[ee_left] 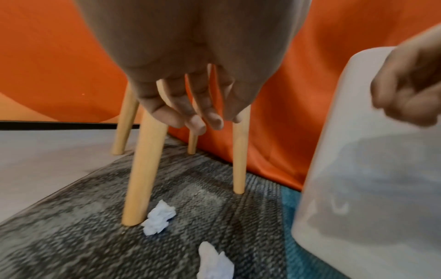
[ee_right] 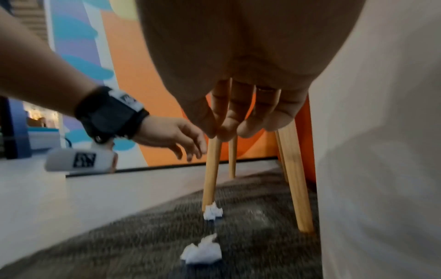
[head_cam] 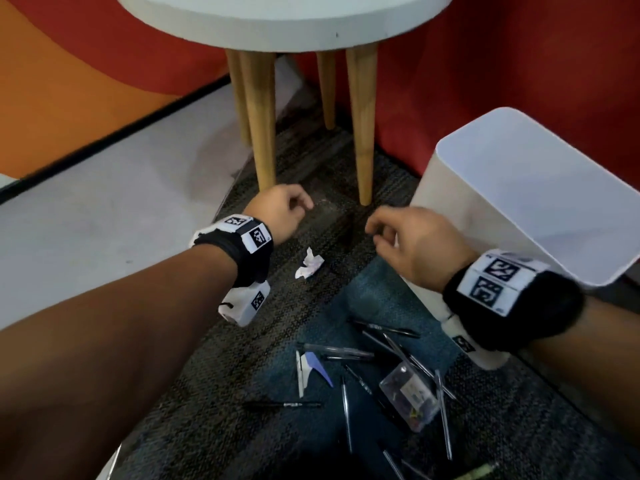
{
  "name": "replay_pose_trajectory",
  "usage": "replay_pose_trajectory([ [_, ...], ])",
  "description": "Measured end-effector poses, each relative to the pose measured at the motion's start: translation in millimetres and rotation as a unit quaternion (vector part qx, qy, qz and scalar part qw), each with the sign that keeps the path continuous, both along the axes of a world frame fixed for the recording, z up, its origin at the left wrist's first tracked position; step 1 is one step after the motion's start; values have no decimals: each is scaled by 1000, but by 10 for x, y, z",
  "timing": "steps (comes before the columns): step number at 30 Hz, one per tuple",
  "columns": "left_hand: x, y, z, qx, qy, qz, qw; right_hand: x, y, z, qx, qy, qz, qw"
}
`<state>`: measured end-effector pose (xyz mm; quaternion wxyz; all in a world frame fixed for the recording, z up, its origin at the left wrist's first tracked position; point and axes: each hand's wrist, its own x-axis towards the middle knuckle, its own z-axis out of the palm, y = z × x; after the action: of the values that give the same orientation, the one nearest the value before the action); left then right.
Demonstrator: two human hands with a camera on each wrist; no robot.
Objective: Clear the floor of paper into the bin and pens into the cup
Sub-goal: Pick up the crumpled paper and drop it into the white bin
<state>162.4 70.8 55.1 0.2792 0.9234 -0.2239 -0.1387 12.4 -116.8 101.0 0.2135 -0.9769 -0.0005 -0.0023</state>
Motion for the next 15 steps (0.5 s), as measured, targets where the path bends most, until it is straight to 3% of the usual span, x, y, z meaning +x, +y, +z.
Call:
replay_pose_trajectory([
  [2,59,115,-97,25,12,13,1000,148,37,-282,-35,81,-4,996],
  [8,227,337,-439,81,35,11,996,467,363,-1105,-80,211,-2,974],
  [15,298,391,-779,92,28,-12,995,734,739,-1834,-40,275,1,961],
])
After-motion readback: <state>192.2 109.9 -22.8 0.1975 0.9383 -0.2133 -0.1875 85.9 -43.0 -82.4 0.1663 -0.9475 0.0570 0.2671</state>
